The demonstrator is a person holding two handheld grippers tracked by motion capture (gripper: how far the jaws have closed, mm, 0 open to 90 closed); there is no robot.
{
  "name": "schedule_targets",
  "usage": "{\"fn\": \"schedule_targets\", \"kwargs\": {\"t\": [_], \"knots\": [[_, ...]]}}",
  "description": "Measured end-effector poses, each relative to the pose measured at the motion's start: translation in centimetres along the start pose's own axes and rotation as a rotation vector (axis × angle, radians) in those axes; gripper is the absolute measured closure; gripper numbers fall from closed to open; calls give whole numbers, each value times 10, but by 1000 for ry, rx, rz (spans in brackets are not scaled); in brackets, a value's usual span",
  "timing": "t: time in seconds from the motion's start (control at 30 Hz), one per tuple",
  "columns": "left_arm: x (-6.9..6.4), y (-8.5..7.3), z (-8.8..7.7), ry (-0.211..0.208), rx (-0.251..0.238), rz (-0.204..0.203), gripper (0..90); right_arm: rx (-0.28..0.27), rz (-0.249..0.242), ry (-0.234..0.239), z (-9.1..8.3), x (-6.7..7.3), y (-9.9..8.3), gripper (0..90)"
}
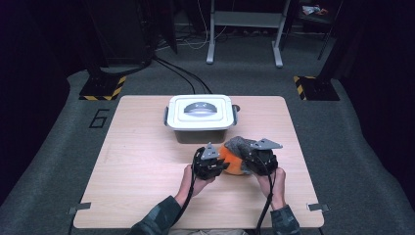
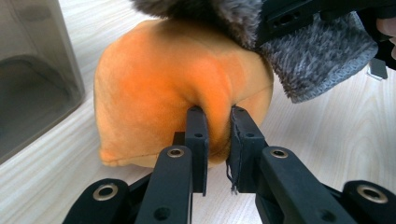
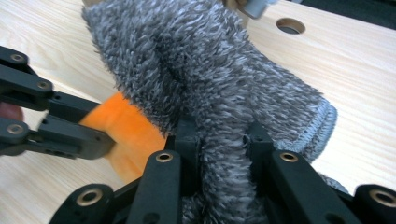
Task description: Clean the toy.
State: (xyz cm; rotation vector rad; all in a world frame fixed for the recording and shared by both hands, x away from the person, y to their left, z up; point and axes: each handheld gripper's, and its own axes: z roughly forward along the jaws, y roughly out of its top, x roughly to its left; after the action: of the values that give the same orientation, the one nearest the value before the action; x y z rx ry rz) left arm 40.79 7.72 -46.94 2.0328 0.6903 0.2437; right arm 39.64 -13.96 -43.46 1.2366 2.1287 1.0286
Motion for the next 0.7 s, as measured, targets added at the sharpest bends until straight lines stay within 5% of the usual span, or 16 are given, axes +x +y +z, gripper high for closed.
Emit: {"fn": "schedule_targets", "kwargs": {"t": [0.37,0.7], "knots": [[3,-1,0,-4,-2,-10,798,42,87,-58,5,-29,-24,728],[4,-1,-1,0,-1,-9,799,150,174,-69,29,-48,-53,727]]}}
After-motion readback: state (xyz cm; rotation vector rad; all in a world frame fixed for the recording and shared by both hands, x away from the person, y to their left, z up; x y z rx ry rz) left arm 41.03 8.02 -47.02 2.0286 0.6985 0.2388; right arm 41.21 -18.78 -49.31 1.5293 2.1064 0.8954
